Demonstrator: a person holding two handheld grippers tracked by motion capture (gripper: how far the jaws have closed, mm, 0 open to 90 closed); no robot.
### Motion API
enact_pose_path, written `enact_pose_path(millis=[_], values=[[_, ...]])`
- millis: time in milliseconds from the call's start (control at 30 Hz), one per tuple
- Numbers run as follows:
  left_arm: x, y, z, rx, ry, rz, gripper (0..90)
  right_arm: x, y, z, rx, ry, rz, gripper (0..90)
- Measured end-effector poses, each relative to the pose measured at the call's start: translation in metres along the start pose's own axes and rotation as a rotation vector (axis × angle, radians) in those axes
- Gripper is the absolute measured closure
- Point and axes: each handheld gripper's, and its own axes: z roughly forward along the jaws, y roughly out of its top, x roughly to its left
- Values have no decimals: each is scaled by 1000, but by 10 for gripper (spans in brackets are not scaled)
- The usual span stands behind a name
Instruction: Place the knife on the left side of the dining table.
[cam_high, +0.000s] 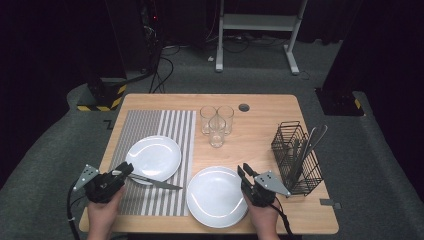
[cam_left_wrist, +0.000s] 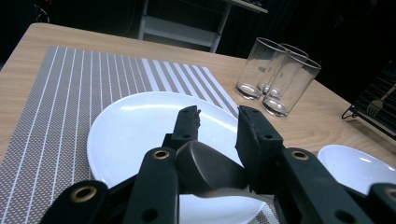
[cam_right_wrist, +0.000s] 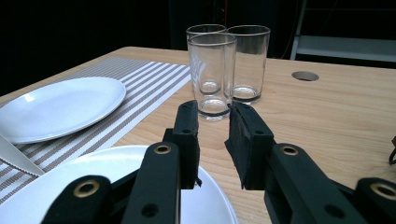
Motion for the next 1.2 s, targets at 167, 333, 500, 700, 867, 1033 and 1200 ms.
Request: enact_pose_path(millis=[167, 333, 500, 700, 867, 1033, 1200], values=[[7, -7, -2, 4, -6, -48, 692, 1, -2, -1, 1, 4, 7, 726], [11, -10, -5, 9, 24, -40, 780, 1, -3, 0, 5, 7, 9, 727], [15, -20, -2, 56, 71, -10, 798, 3, -7, 2, 11, 15, 13, 728], [20, -20, 1, 60, 95, -25, 800, 5, -9, 2, 16, 22, 17, 728], [18, -21, 2, 68, 97, -5, 799, 5, -9, 1, 13, 22, 18, 728], [18, -21, 1, 101, 115, 13, 773, 4, -11, 1, 19, 21, 19, 727], [18, -21, -3, 153, 133, 27, 672, 5, -13, 0, 20, 25, 23, 726]])
